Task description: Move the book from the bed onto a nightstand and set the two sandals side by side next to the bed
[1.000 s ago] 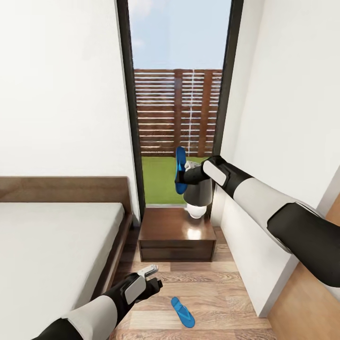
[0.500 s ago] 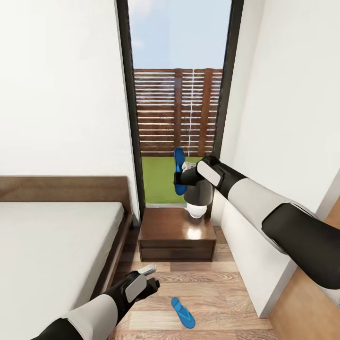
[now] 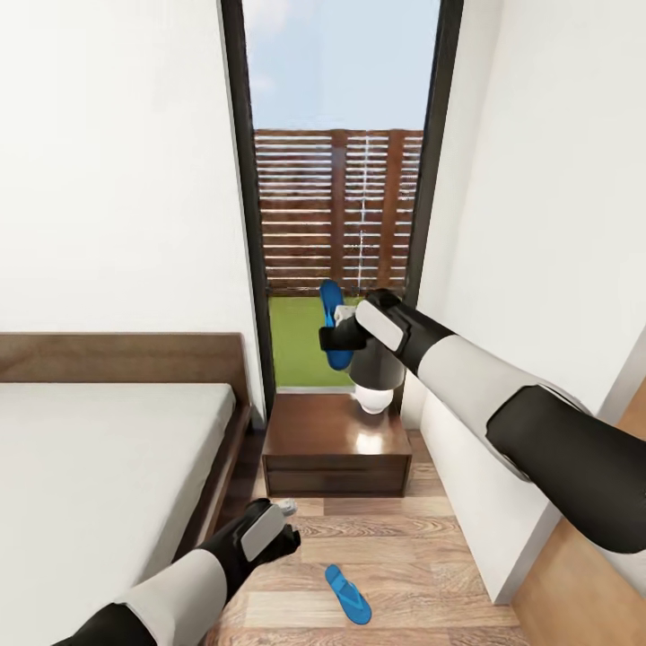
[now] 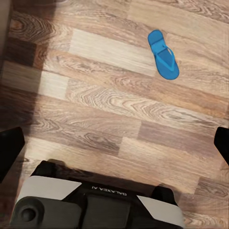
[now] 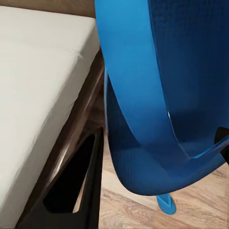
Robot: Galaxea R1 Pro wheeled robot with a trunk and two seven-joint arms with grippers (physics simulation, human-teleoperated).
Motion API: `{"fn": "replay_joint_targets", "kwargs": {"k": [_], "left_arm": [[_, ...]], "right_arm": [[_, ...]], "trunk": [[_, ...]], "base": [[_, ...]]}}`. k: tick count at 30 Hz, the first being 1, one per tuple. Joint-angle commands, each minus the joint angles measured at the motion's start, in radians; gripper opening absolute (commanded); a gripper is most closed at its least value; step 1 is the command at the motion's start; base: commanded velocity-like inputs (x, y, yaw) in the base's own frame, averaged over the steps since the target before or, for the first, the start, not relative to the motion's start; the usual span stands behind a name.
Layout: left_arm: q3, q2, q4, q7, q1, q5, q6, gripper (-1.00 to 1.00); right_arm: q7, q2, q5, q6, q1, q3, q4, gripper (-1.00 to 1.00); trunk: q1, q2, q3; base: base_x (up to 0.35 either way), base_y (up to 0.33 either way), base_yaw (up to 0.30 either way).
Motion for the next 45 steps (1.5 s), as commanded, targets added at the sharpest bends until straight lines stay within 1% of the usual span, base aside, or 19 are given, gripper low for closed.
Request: {"fn": "replay_joint_targets", "kwargs": {"k": [1,4,7,13,14,17,21,24,25,29,31,33,34,35,36,37,40,45], "left_arm": [[-0.003,0.000,-0.005,0.013,-0.002,0.003,0.022,1.00],[-0.004,0.000,-0.009,0.024,-0.004,0.001,0.057,1.00],[-0.004,0.000,-0.011,0.058,-0.005,-0.005,0.086,1.00],[-0.006,0.000,-0.035,0.153,-0.006,-0.010,0.102,1.00],[-0.006,0.000,-0.038,0.158,-0.006,-0.011,0.099,1.00],[-0.008,0.000,-0.045,0.171,-0.006,-0.014,0.041,1.00],[-0.010,0.000,-0.047,0.175,-0.005,-0.015,-0.034,1.00],[-0.010,0.000,-0.047,0.176,-0.005,-0.015,-0.077,1.00],[-0.011,0.000,-0.050,0.176,-0.005,-0.016,-0.102,1.00],[-0.013,0.000,-0.072,0.177,-0.004,-0.024,-0.133,1.00],[-0.014,0.000,-0.100,0.178,-0.002,-0.036,-0.159,1.00],[-0.015,0.000,-0.136,0.178,0.000,-0.056,-0.188,1.00],[-0.016,0.000,-0.174,0.178,0.001,-0.085,-0.214,1.00],[-0.017,0.000,-0.191,0.178,0.002,-0.102,-0.224,1.00],[-0.018,0.000,-0.215,0.176,0.003,-0.138,-0.238,1.00],[-0.019,0.000,-0.237,0.167,0.004,-0.182,-0.251,1.00],[-0.020,0.000,-0.249,0.135,0.004,-0.206,-0.260,1.00],[-0.020,0.000,-0.255,0.044,0.005,-0.224,-0.265,1.00]], "right_arm": [[-0.014,0.003,-0.009,0.005,-0.002,0.006,-0.009,-1.00],[-0.035,0.006,-0.009,0.008,-0.002,0.005,-0.017,-1.00],[-0.068,0.007,-0.009,0.010,-0.003,0.005,-0.020,-1.00],[-0.113,0.008,-0.011,0.012,-0.004,0.005,-0.022,-1.00],[-0.115,0.008,-0.011,0.012,-0.004,0.005,-0.022,-1.00],[-0.121,0.008,-0.011,0.012,-0.020,0.005,-0.022,-1.00],[-0.124,0.008,-0.011,0.012,-0.035,0.005,-0.022,-1.00],[-0.126,0.009,-0.011,0.015,-0.042,0.005,-0.022,-1.00],[-0.127,0.010,-0.010,0.023,-0.045,0.005,-0.022,-1.00],[-0.128,0.012,-0.010,0.031,-0.048,0.005,-0.022,-1.00],[-0.129,0.013,-0.010,0.033,-0.048,0.005,-0.022,-1.00],[-0.129,0.014,-0.010,0.034,-0.049,0.005,-0.022,-1.00],[-0.129,0.014,-0.010,0.035,-0.049,0.005,-0.022,-1.00],[-0.129,0.014,-0.010,0.035,-0.049,0.005,-0.022,-1.00],[-0.129,0.014,-0.010,0.036,-0.049,0.005,-0.022,-1.00],[-0.129,0.013,-0.010,0.036,-0.049,0.005,-0.022,-1.00],[-0.129,0.013,-0.010,0.036,-0.049,0.005,-0.022,-1.00],[-0.129,0.013,-0.010,0.036,-0.049,0.005,-0.022,-1.00]], "trunk": [[0.004,-0.009,-0.005],[0.016,-0.030,-0.014],[0.027,-0.051,-0.024],[0.050,-0.093,-0.043],[0.054,-0.100,-0.046],[0.066,-0.121,-0.055],[0.081,-0.149,-0.068],[0.092,-0.170,-0.077],[0.096,-0.177,-0.080],[0.112,-0.205,-0.093],[0.119,-0.219,-0.099],[0.127,-0.233,-0.105],[0.131,-0.240,-0.108],[0.135,-0.247,-0.112],[0.138,-0.254,-0.115],[0.142,-0.261,-0.118],[0.154,-0.282,-0.127],[0.173,-0.317,-0.143]], "base": [[0.000,0.000,0.000],[0.000,0.000,0.000],[0.000,0.000,0.000],[0.000,0.000,0.000],[0.000,0.000,0.000],[0.000,0.000,0.000],[0.000,0.000,0.000],[0.000,0.000,0.000],[0.000,0.000,0.000],[0.000,0.000,0.000],[0.000,0.000,0.000],[0.000,0.000,0.000],[0.000,0.000,0.000],[0.000,0.000,0.000],[0.000,0.000,0.000],[0.000,0.000,0.000],[0.000,0.000,0.000],[0.000,0.000,0.000]]}}
